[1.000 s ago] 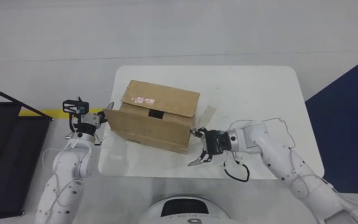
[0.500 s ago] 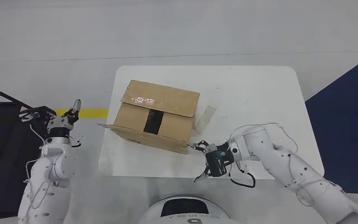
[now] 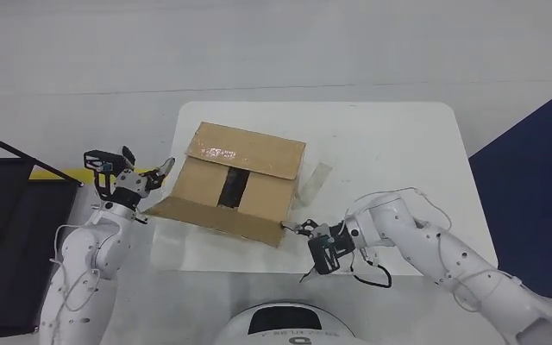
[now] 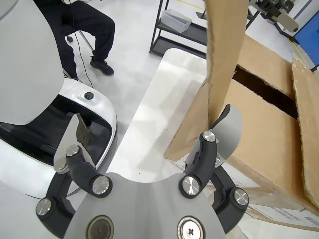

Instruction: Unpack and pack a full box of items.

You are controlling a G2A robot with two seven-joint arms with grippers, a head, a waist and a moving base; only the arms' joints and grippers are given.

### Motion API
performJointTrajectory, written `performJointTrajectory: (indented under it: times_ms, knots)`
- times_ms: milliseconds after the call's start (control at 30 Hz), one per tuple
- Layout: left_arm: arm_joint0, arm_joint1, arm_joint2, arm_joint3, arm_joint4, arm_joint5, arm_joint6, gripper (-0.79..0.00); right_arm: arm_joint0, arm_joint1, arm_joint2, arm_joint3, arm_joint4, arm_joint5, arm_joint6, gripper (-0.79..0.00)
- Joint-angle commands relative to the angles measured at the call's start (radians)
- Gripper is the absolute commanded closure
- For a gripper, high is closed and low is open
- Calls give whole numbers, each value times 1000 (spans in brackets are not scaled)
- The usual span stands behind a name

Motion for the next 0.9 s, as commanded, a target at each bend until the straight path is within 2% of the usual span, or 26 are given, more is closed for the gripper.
performJointTrajectory:
  times_ms: [0,167,300,433,667,867]
  knots:
    - [0,3,-5,6,3,-61,23,-785,7,-3,6,0,40,1,-10,-785]
    - [3,9,-18,18,15,-154,74,-785,-24,8,75,-4,77,76,-168,-785]
    - [8,12,-12,12,64,-180,85,-785,-70,23,124,-4,65,137,-203,-785]
    - [17,14,12,4,142,-198,92,-785,-98,22,162,6,167,211,-125,-785]
    - [66,22,23,-34,277,-253,182,-785,-84,7,191,26,320,240,-40,-785]
    - [137,26,23,-57,437,-176,297,-785,-94,-5,201,10,356,339,47,-785]
